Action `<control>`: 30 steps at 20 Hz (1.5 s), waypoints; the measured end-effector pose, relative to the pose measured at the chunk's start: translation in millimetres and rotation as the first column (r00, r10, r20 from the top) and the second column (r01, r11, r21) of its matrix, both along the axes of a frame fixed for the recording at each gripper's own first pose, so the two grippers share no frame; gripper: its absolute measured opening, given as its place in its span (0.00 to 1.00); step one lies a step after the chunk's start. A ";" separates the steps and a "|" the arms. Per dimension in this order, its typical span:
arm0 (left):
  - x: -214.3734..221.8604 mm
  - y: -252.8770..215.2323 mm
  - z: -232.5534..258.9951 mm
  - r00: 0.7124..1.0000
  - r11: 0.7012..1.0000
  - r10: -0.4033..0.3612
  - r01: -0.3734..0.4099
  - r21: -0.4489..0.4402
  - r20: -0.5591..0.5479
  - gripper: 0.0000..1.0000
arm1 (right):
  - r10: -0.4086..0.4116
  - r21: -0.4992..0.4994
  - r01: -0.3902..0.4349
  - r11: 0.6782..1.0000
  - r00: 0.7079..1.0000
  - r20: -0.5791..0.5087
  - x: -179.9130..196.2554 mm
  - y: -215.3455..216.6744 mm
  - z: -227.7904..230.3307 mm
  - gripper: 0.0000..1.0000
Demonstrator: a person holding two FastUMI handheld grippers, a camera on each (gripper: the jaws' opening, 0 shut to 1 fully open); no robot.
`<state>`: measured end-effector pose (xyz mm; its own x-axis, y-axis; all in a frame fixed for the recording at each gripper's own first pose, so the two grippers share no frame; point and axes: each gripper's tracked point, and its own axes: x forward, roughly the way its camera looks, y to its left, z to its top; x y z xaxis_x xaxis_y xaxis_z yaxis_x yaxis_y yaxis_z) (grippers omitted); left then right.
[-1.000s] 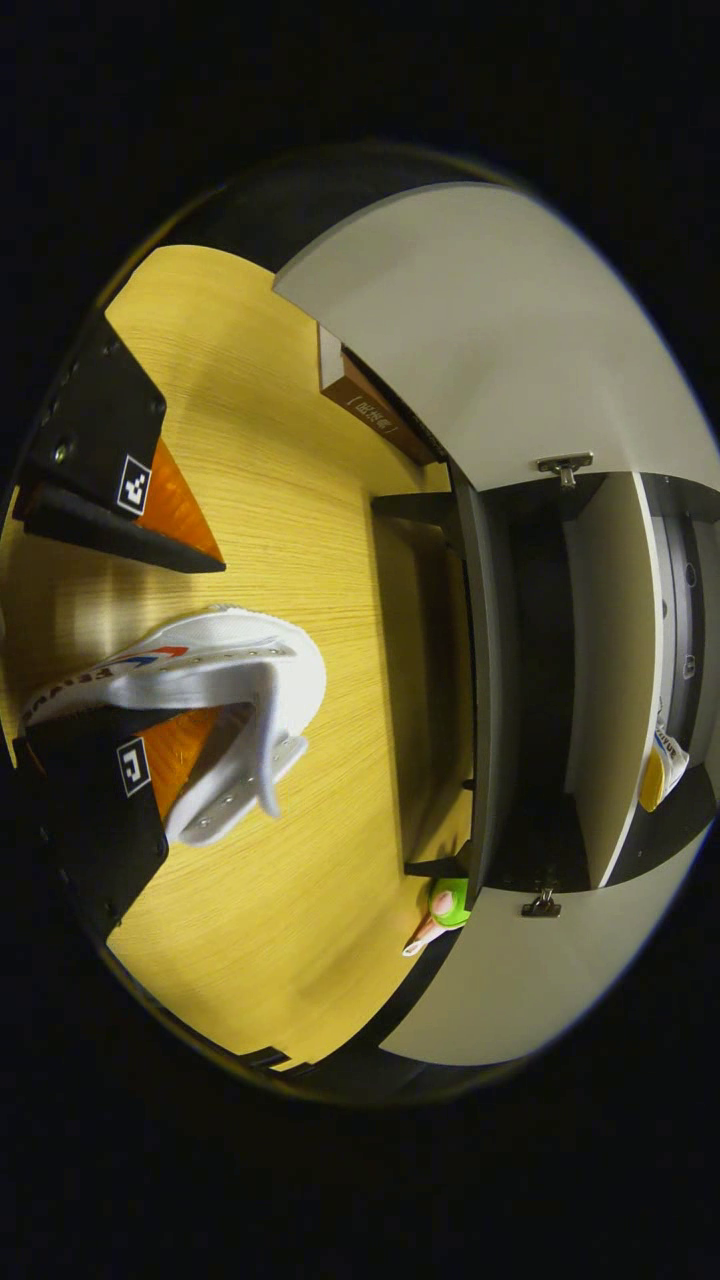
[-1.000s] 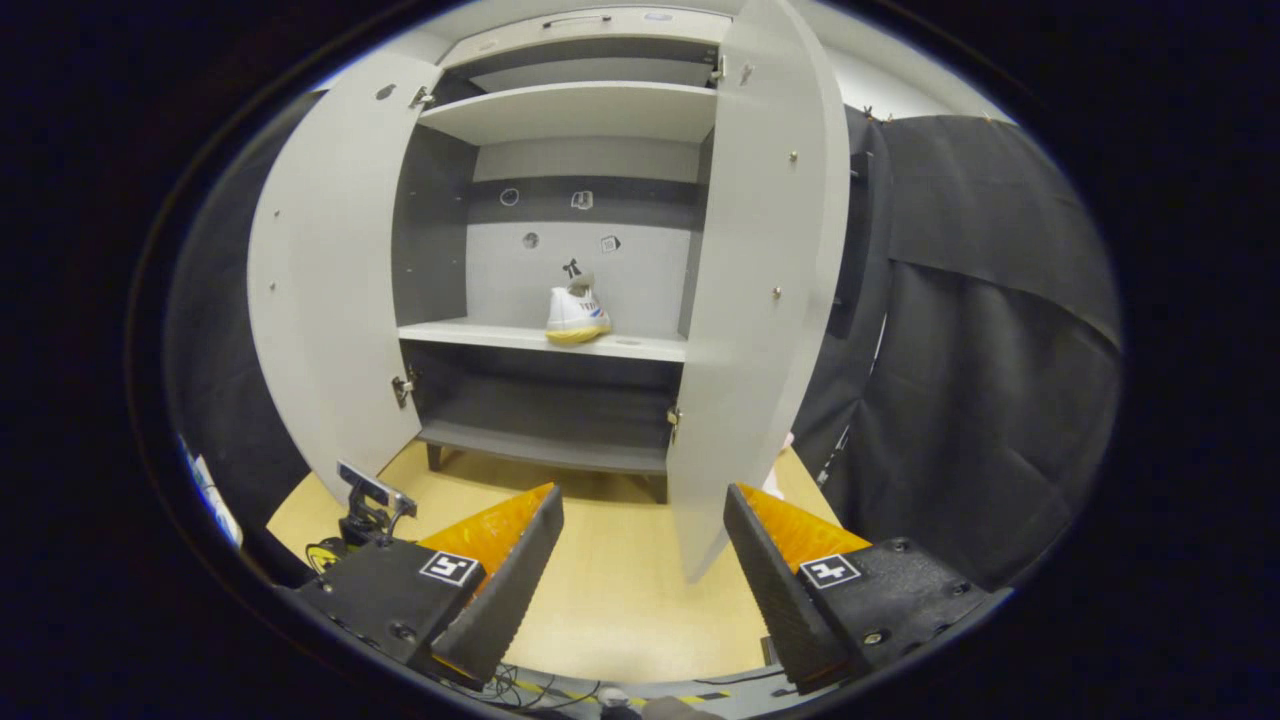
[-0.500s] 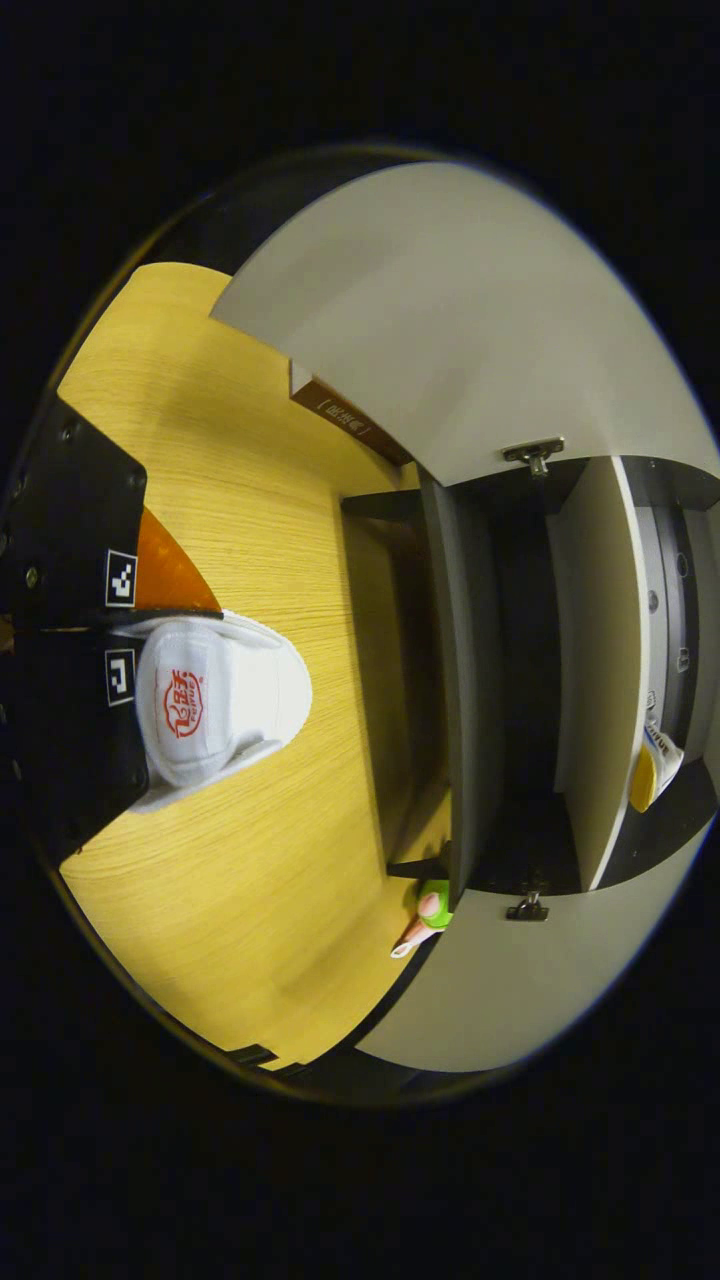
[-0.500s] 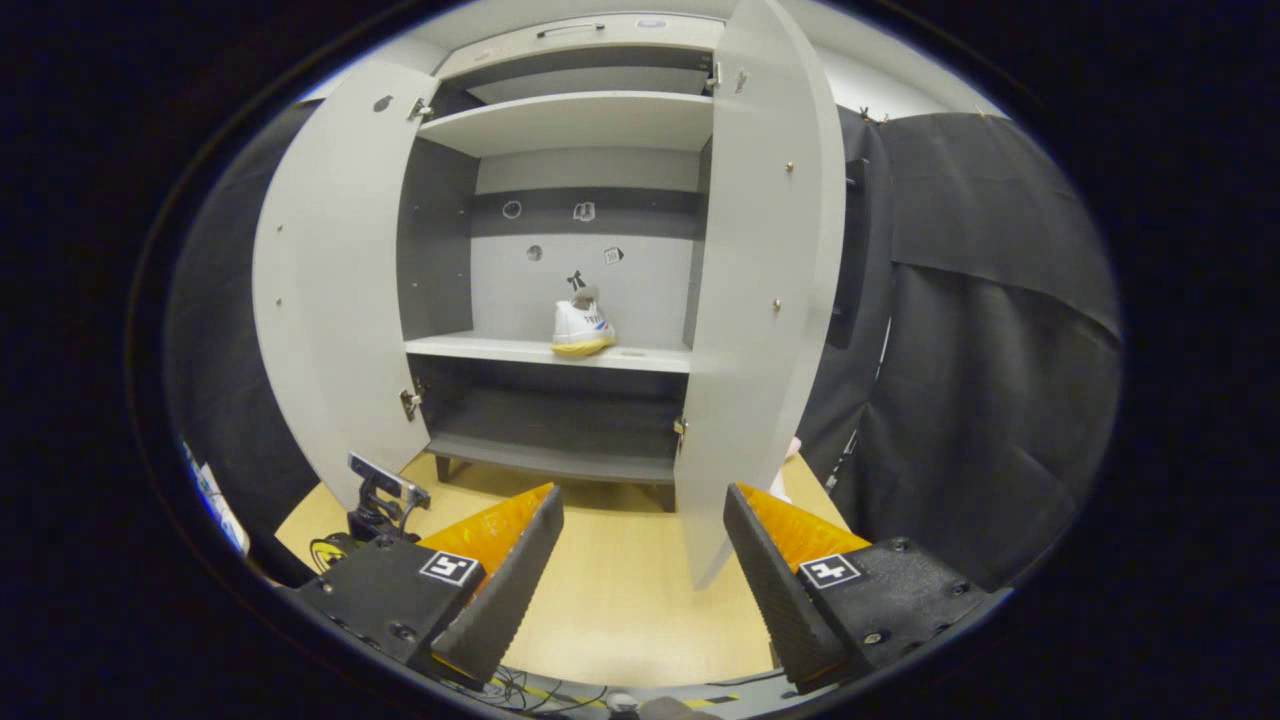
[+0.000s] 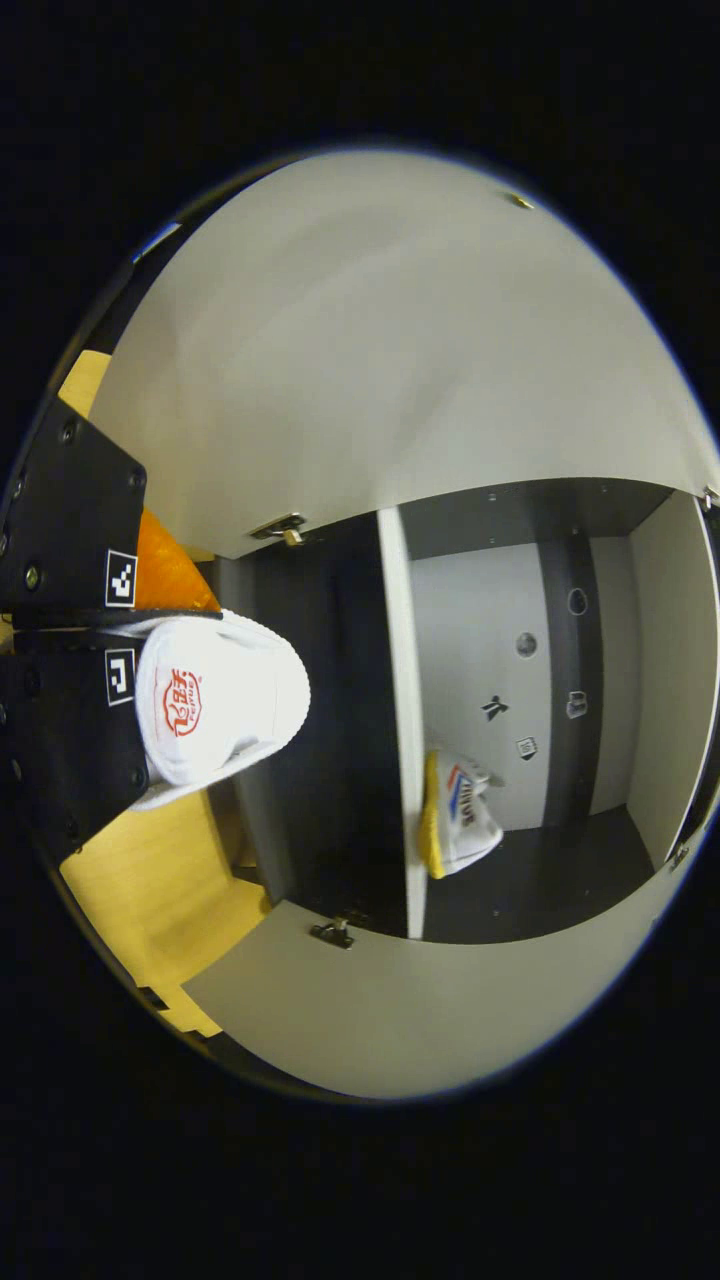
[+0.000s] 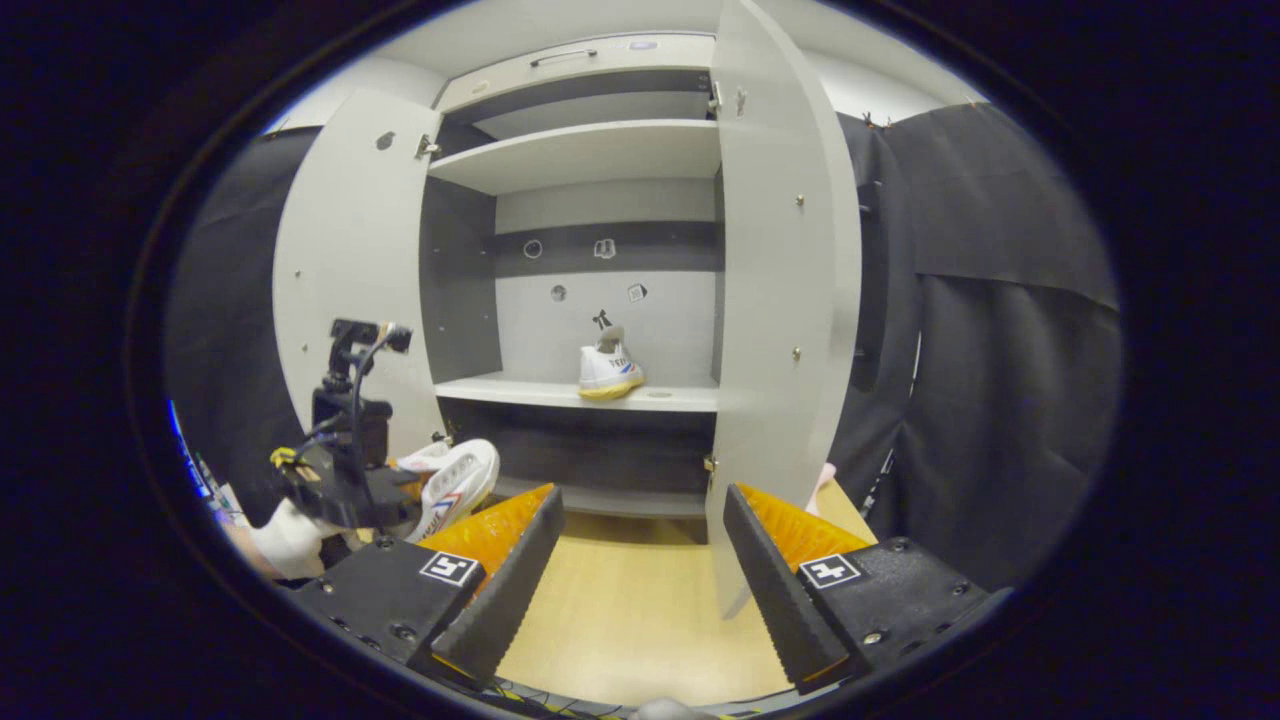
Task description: Grab one shoe with the right hand and put it into the shoe cabinet, grab the other shoe with the left hand and put it into the shoe cabinet; then close the right door with the right hand and the left door with the left hand.
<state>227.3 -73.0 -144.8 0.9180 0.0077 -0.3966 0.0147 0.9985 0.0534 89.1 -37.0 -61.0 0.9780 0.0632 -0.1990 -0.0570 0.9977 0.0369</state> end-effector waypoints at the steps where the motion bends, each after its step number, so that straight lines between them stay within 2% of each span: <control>1: 11.2 -3.2 18.3 1.000 1.000 0.005 -0.005 -0.004 0.023 0.01 | 0.016 0.001 -0.016 1.000 1.000 0.010 3.5 0.6 2.6 1.00; 4: 43.1 -18.3 61.4 0.998 1.000 0.019 -0.018 -0.014 0.058 0.01 | 0.071 0.004 -0.071 0.997 0.997 0.021 11.2 4.8 5.3 1.00; 5: 54.0 -23.5 73.6 0.997 1.000 0.020 -0.019 -0.005 0.074 0.10 | 0.089 0.003 -0.089 0.996 0.996 0.023 13.1 6.4 5.0 1.00; 8: 94.3 -41.0 100.6 0.993 0.999 0.027 -0.030 0.023 0.118 0.10 | 0.130 -0.006 -0.130 0.991 0.991 0.012 18.0 8.3 1.5 1.00; 9: 96.3 -30.9 86.9 0.992 0.999 0.034 -0.037 0.023 0.124 0.10 | 0.142 -0.004 -0.142 0.990 0.990 0.005 20.6 9.3 0.1 1.00; 10: 119.7 -41.7 104.9 0.991 0.999 0.041 -0.045 0.028 0.125 0.01 | 0.156 -0.002 -0.156 0.988 0.988 0.003 23.0 10.5 -0.3 1.00; 11: 126.8 -47.2 104.3 0.990 0.998 0.047 -0.054 0.045 0.131 0.10 | 0.168 -0.004 -0.168 0.986 0.986 -0.001 25.0 11.1 -0.9 1.00; 13: 150.0 -49.5 102.0 0.990 0.995 0.071 -0.079 0.061 0.124 0.10 | 0.186 0.007 -0.186 0.982 0.982 -0.009 28.1 12.3 -3.6 1.00; 14: 154.0 -48.2 100.5 0.991 0.996 0.074 -0.079 0.051 0.108 0.00 | 0.198 0.009 -0.198 0.980 0.980 -0.021 28.6 13.1 -6.8 1.00; 15: 163.3 -51.9 95.5 0.992 0.997 0.074 -0.077 0.028 0.100 0.10 | 0.200 0.009 -0.200 0.980 0.979 -0.025 31.4 11.5 -7.2 1.00; 17: 183.5 -56.6 81.7 0.996 0.997 0.069 -0.071 0.034 0.048 0.10 | 0.202 0.008 -0.202 0.979 0.979 -0.025 35.0 9.9 -5.3 1.00; 18: 185.3 -57.1 74.0 0.997 0.997 0.069 -0.070 0.045 0.019 0.01 | 0.202 0.008 -0.201 0.979 0.979 -0.031 36.8 8.4 -5.3 1.00; 22: 202.5 -59.0 54.1 0.995 0.996 0.080 -0.077 0.034 -0.066 0.04 | 0.196 -0.003 -0.196 0.981 0.980 -0.038 40.0 6.9 -8.5 1.00; 23: 202.2 -64.4 48.8 0.994 0.998 0.055 -0.055 0.005 -0.091 0.09 | 0.200 -0.004 -0.201 0.980 0.979 -0.049 41.2 7.3 -10.4 1.00; 24: 197.9 -66.4 49.8 0.994 0.999 0.051 -0.052 -0.010 -0.100 0.21 | 0.204 -0.001 -0.204 0.979 0.978 -0.048 42.2 8.0 -9.3 1.00; 25: 203.9 -62.6 59.0 0.997 0.999 0.044 -0.044 -0.008 -0.061 0.19 | 0.203 0.002 -0.204 0.979 0.978 -0.046 44.6 8.0 -7.9 1.00; 27: 202.3 -63.3 72.2 0.999 0.999 0.028 -0.029 -0.041 -0.024 0.56 | 0.202 0.001 -0.202 0.979 0.979 -0.038 45.6 8.0 -4.1 1.00; 29: 196.5 -53.3 82.3 0.999 0.998 0.042 -0.042 -0.039 0.002 1.00 | 0.199 -0.008 -0.199 0.980 0.980 -0.029 45.5 7.7 0.1 1.00; 30: 191.4 -49.5 89.2 0.999 0.998 0.049 -0.048 -0.041 0.021 0.96 | 0.194 -0.011 -0.194 0.981 0.981 -0.020 45.1 6.4 2.8 1.00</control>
